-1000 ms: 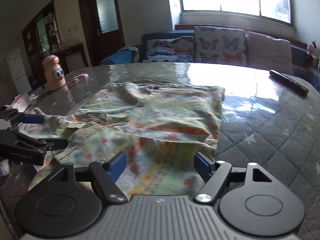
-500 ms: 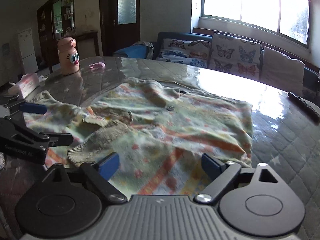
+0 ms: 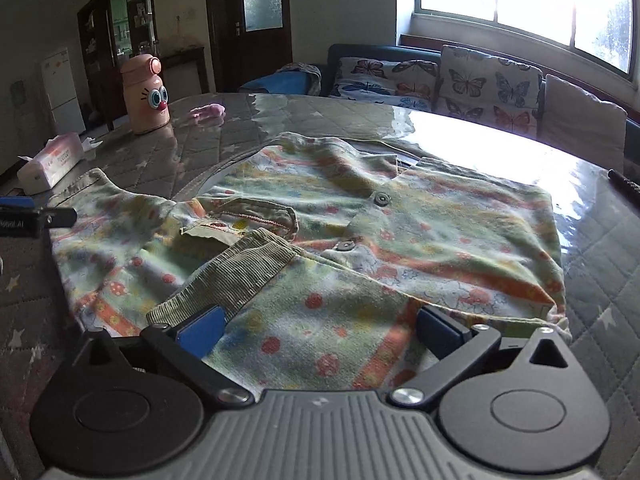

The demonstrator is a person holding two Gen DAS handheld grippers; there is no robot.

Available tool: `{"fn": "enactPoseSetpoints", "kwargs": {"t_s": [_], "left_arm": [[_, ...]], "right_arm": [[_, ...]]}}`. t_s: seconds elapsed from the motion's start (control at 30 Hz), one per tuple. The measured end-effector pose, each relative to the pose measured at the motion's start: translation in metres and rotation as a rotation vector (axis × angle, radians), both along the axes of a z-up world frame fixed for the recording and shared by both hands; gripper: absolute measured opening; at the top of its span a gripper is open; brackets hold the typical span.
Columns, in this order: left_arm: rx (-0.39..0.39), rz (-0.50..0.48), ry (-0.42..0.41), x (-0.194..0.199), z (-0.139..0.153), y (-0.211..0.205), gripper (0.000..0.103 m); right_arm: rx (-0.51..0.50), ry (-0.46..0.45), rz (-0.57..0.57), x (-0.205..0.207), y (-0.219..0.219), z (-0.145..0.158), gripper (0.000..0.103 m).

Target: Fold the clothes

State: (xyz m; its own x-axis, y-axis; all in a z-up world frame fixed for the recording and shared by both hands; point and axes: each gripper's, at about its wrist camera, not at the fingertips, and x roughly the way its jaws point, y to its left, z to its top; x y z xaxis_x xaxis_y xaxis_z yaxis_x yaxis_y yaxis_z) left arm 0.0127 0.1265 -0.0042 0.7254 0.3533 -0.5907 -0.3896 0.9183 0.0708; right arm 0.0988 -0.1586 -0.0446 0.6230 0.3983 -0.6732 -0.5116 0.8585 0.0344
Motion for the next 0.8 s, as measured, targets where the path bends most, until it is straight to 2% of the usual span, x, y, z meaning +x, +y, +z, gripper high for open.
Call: {"fn": "enactPoseSetpoints", "kwargs": {"t_s": [0.13,0.27,0.37,0.47,0.8], "left_arm": [[-0.021,0.112,-0.011,0.001,-0.001,0.033,0.102],[-0.047,0.165,-0.021,0.004,-0.003,0.055,0.098],[-0.072,0.176,-0.015,0.008,-0.007,0.064,0.093],[-0.105,0.180,0.004,0.011,-0.014,0.071,0.084],[-0.046,0.122,0.009,0.010,-0.015,0.063,0.077]], "right_arm": [[-0.003,-0.006,0.000,-0.001,0.002,0.002,0.103],[-0.002,-0.013,0.004,-0.003,0.002,0.005,0.103],[0.001,-0.016,0.005,-0.005,0.001,0.007,0.103],[0.008,-0.018,0.003,-0.006,0.000,0.008,0.103],[0.022,-0.014,-0.005,-0.009,-0.003,0.008,0.103]]}}
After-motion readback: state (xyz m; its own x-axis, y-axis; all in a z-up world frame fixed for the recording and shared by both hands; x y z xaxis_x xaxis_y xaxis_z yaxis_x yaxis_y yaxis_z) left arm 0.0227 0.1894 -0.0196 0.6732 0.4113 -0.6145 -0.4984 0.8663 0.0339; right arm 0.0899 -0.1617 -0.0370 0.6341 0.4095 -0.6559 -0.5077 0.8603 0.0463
